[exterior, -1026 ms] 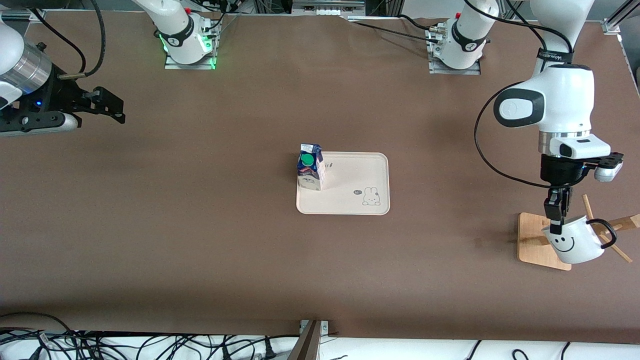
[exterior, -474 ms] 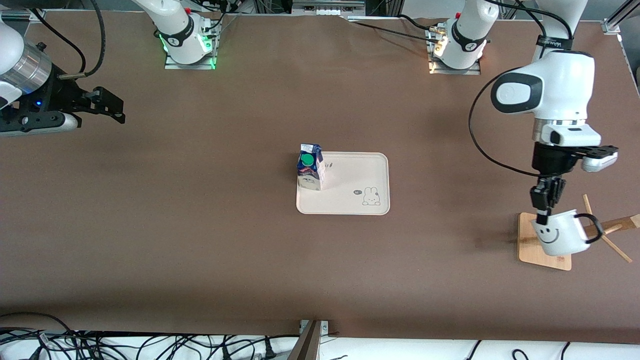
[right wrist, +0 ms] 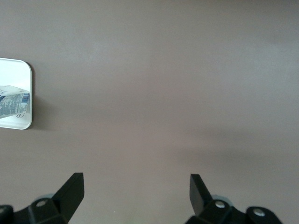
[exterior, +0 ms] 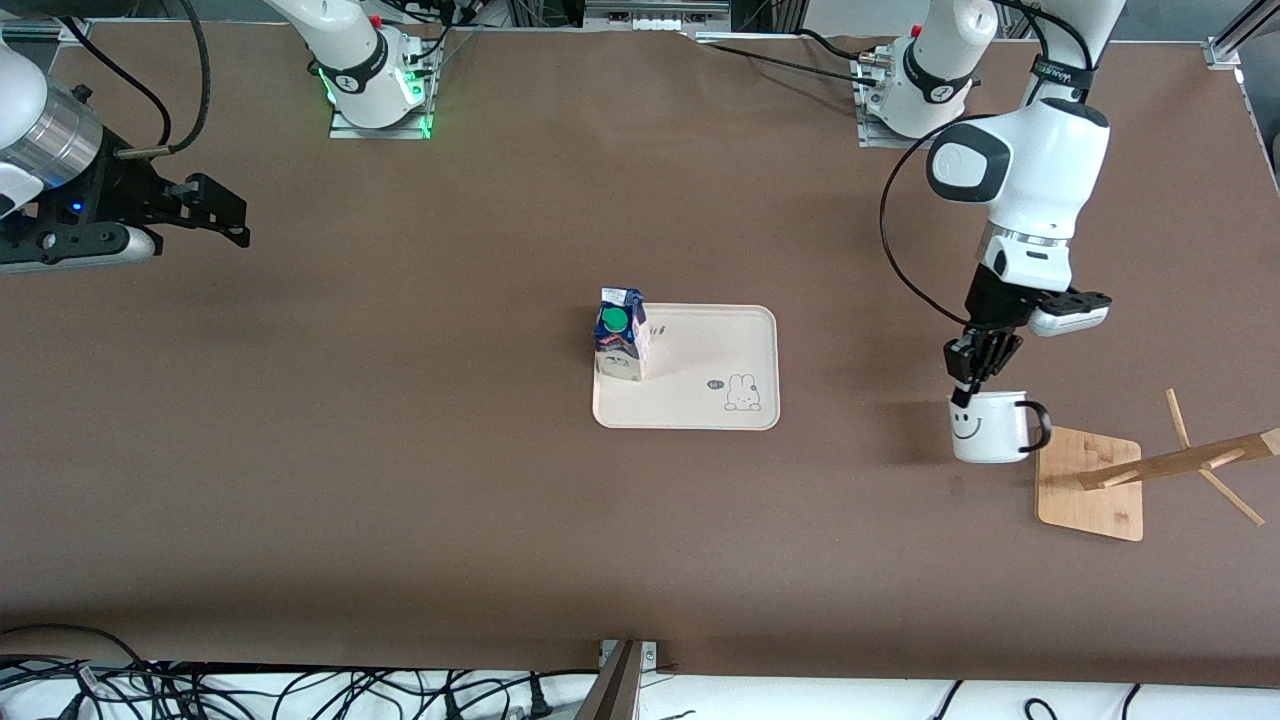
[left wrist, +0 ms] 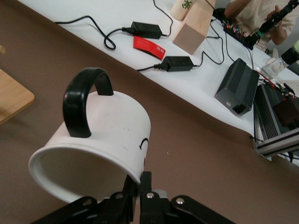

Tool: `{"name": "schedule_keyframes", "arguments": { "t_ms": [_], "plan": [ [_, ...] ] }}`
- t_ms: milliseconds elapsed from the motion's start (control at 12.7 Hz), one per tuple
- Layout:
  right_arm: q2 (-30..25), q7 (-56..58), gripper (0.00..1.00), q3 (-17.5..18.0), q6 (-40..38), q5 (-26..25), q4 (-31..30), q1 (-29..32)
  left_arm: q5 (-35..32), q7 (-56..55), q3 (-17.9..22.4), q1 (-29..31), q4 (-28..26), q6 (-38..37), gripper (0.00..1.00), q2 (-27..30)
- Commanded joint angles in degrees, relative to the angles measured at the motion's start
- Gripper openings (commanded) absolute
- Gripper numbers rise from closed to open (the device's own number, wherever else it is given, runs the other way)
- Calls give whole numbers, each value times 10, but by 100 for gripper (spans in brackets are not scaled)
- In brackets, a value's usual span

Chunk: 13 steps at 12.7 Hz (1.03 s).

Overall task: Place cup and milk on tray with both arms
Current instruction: 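Grasp the mug rim and lift it off the stand with the left gripper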

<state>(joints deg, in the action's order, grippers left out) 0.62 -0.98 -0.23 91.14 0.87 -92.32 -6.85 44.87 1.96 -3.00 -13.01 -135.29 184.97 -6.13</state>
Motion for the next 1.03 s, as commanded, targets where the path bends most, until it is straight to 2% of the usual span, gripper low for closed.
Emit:
{"name": "schedule_keyframes", "arguments": {
  "t_ms": [0,79,237,316,474,553,632,789,947],
  "plan": [
    [4,-1,100,2,-2,-4,13,5,7,52,2,10,-9,-92,0,51],
    [4,-1,100,2,1,-5,14,5,7,86,5,13,-5,-142,0,59],
    [5,-1,100,1,1,-5,15,6,5,96,7,18,1,-192,0,62],
    [4,-1,100,1,2,-5,15,7,-22,96,8,18,5,-224,0,62],
    [5,-1,100,1,2,-5,15,7,-137,95,10,29,16,-286,0,73],
    [6,-1,100,1,2,-5,15,7,-165,95,16,30,29,-325,0,74],
    [6,-1,100,1,2,-5,15,7,-194,95,31,30,56,-384,0,72],
    [8,-1,100,1,2,-5,16,7,-293,82,43,34,124,-523,0,68],
    [8,-1,100,1,2,-5,16,8,-362,63,52,34,163,-599,0,67]
  ]
}}
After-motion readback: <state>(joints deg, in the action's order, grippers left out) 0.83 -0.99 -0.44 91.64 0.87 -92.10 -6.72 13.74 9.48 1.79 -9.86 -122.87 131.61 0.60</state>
